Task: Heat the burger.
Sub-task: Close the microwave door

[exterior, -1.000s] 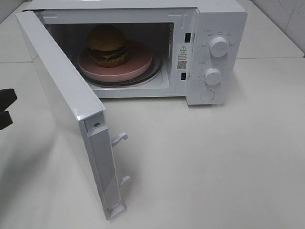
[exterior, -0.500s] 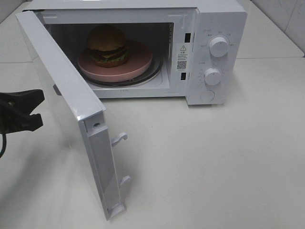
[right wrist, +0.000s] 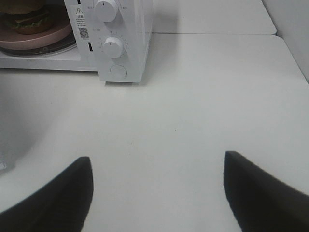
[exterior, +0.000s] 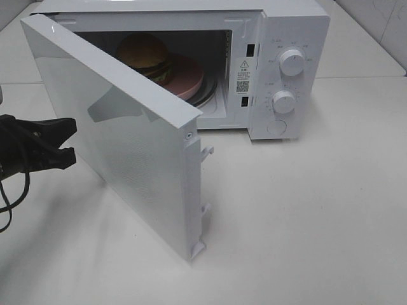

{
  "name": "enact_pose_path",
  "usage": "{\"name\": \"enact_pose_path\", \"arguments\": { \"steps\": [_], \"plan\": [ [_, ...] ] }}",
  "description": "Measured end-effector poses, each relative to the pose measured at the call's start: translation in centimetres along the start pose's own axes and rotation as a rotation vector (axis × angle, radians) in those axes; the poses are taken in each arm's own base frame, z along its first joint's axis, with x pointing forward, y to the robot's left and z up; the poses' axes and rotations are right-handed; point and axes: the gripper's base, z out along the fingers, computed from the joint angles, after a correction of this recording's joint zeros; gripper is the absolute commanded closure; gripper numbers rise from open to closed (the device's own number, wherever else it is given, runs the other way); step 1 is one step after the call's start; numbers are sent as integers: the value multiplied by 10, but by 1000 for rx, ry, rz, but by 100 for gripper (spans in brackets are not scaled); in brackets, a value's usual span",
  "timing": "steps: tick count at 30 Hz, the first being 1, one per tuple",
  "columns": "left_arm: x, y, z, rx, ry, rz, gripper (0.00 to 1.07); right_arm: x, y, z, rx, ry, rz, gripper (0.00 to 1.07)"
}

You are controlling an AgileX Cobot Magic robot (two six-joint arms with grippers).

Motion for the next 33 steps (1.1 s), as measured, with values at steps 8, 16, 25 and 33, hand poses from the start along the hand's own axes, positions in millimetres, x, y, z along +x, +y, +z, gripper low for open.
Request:
{"name": "enact_pose_path", "arguments": {
  "steps": [8,16,25,33],
  "plan": [
    [-6,-12,11,18,-10,45,107,0,0,0,0,0,0,33],
    [-16,-17,24,4,-30,96,107,0,0,0,0,0,0,33],
    [-19,-24,43,19,-43,96,107,0,0,0,0,0,0,33],
    [-25,-35,53,28,-58,105,107,0,0,0,0,0,0,33]
  ]
}}
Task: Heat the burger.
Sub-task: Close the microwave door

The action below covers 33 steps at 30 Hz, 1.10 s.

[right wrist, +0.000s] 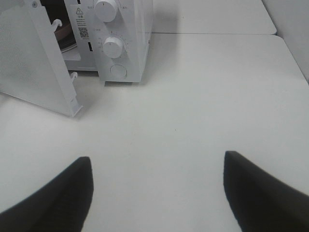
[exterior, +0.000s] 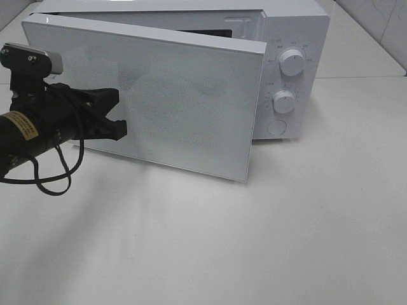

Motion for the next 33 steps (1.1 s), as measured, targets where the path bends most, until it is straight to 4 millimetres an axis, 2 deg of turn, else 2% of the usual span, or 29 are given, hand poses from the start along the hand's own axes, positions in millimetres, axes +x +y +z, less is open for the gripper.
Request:
{"name": "enact_pose_path", "arguments": {
  "steps": [4,6,9,11,19,33],
  "plan": [
    [-4,-3,5,-10,1,15,107,0,0,0,0,0,0,33],
    [-13,-9,15,-16,-9,44,107,0,0,0,0,0,0,33],
    [-16,-10,18,-19,-15,46,107,0,0,0,0,0,0,33],
    [-21,-12,27,-24,-36,43,107,0,0,0,0,0,0,33],
    [-22,-13,48,-48,-42,15,107,0,0,0,0,0,0,33],
    [-18,-20,57,-48,-32,29,107,0,0,0,1,0,0,33]
  ]
}}
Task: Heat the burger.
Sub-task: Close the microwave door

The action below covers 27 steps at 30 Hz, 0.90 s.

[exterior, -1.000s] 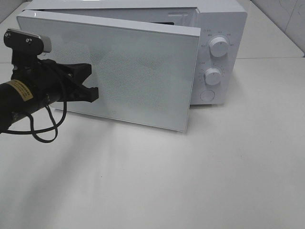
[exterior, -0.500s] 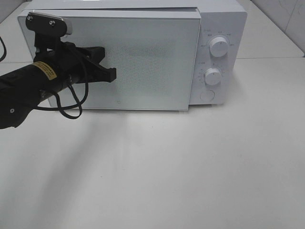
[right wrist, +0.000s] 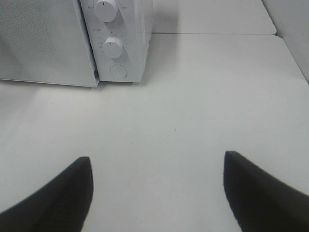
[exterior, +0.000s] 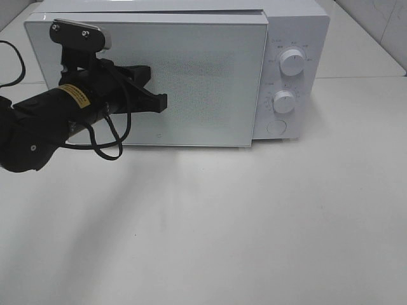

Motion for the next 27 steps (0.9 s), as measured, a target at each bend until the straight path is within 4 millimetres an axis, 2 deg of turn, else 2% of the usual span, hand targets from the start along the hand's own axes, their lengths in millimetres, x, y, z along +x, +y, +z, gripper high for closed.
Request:
{"name": "enact_pose_path", "arguments": {
  "steps": [5,7,9,15,20,27],
  "plan": [
    [2,-6,8,26,11,13,107,0,0,0,0,0,0,33],
    [2,-10,23,42,1,28,107,0,0,0,0,0,0,33],
    [2,-12,26,56,-3,39,107,0,0,0,0,0,0,33],
    [0,-33,46,127,-17,74,107,0,0,0,0,0,0,33],
    [-7,-48,54,153,-34,80,107,0,0,0,0,0,0,33],
    [-13,-57,56,146,-51,60,107,0,0,0,0,0,0,33]
  ]
}}
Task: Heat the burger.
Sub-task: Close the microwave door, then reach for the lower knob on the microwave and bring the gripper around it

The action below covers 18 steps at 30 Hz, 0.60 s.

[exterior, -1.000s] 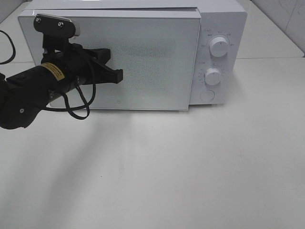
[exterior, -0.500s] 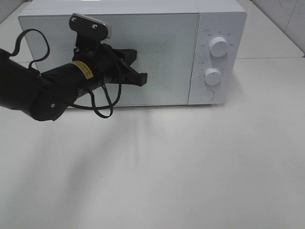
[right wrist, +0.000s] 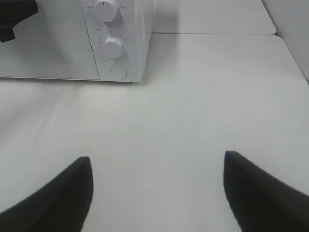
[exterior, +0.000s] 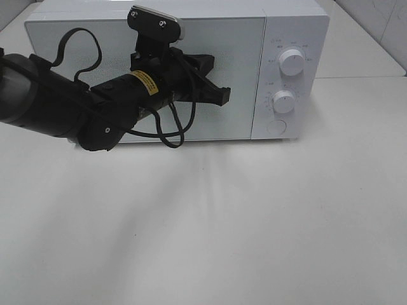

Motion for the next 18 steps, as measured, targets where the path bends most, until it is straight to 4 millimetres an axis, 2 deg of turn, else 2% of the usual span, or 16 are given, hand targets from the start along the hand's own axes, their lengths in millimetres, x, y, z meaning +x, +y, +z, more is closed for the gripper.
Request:
{"name": "enact_pose_path", "arguments": {
  "steps": [8,14,18],
  "plan": [
    [-5,-14,1,-32,-3,-19,107,0,0,0,0,0,0,33],
    [-18,-27,-2,-30,11,-10,107,0,0,0,0,0,0,33],
    [-25,-49,-8,30,65,-3,107,0,0,0,0,0,0,33]
  ]
}}
